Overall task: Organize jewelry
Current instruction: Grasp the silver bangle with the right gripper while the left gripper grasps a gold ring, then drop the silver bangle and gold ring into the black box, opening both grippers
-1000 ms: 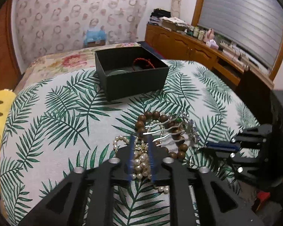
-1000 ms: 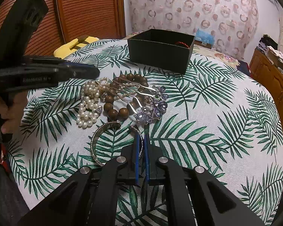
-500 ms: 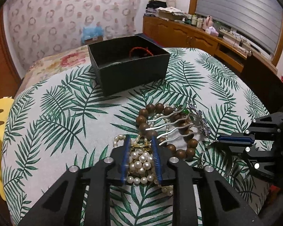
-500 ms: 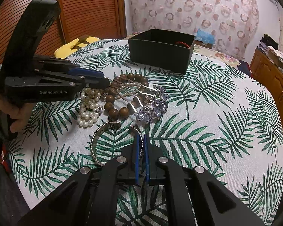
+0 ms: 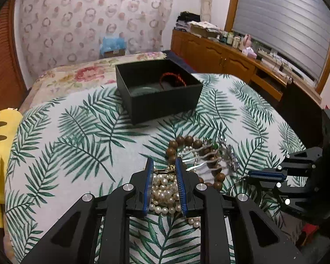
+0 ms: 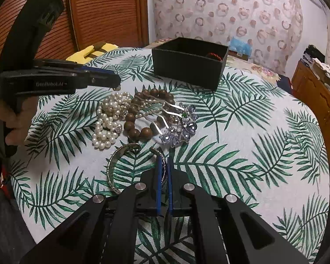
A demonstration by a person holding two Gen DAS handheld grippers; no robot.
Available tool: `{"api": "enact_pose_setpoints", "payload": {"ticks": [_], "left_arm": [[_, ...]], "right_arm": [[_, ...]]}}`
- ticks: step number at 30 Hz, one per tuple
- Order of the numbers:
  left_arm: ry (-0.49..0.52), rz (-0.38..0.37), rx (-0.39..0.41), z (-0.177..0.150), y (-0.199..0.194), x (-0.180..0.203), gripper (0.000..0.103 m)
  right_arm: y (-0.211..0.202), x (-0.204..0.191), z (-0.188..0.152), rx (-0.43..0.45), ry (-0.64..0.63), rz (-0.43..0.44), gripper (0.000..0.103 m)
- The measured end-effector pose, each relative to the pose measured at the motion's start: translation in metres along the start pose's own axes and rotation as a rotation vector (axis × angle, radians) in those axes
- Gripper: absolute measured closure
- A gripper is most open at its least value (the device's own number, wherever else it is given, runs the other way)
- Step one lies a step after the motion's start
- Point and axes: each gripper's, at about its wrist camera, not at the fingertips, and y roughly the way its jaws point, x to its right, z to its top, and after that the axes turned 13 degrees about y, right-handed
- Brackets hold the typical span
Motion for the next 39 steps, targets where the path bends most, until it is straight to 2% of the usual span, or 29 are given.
{"api": "enact_pose_setpoints", "payload": {"ticks": [8,17,32,39], "left_arm": [[-0.013,0.017,0.030,0.016,-0.003,-0.008,0.084],[-0.008,0.023,0.057,0.040,0.002,-0.015,0.084],[0.008,0.040,0.072,0.093,0.028,-0.031,0.084],[0.002,0.048,0.057,0.106,0.046,-0.041,0.084]], "right_arm": [[-0.016,0.008,0.016,0.054,0.005,-0.011,0.098],[-0.020,0.023,0.055,0.112,0.003,-0.033,0.097],[0.015,0.051,0.150,0.189,-0.019,-0.033,0.098],[0.043,0.063,0.177,0.184,-0.020,-0.031,0.097]]}}
